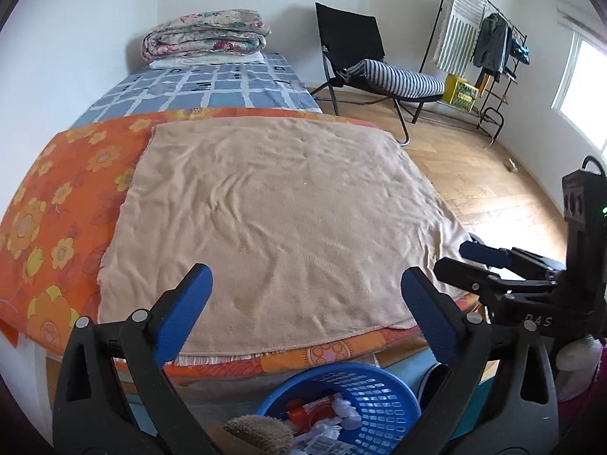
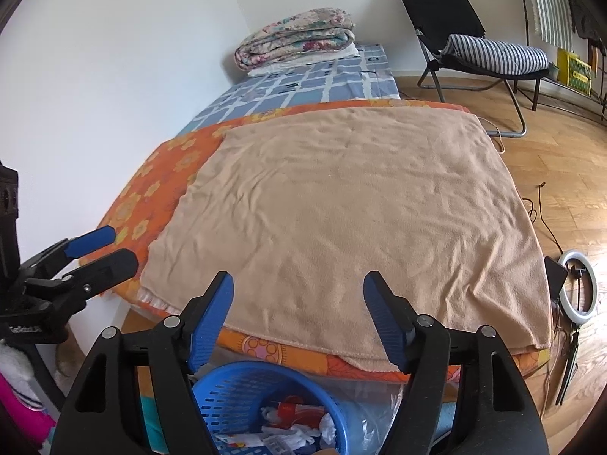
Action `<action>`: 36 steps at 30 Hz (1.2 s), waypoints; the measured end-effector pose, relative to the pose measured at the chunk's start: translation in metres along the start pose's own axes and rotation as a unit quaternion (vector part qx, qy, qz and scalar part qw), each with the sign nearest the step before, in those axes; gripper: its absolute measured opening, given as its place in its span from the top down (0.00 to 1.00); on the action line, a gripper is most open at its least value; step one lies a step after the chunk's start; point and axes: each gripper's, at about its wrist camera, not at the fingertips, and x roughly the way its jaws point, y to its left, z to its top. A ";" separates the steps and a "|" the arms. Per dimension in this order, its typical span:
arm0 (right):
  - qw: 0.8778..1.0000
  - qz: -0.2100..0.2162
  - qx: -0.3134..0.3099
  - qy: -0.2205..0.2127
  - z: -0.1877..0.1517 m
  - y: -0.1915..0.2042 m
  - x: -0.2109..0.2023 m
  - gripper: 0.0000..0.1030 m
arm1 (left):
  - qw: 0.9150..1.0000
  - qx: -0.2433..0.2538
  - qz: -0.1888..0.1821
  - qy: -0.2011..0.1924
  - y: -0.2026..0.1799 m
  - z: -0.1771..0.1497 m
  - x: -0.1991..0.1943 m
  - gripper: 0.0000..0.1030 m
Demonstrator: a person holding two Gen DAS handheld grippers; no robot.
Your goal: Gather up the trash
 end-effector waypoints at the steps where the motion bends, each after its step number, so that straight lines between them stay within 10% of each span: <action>1: 1.000 0.000 0.003 0.000 0.000 -0.001 0.000 0.31 | 1.000 -0.002 0.000 -0.002 0.000 0.000 -0.001 0.02; 36: 1.000 -0.001 0.014 0.006 0.001 -0.006 0.004 0.31 | 1.000 -0.004 -0.009 0.007 -0.005 -0.004 0.002 0.01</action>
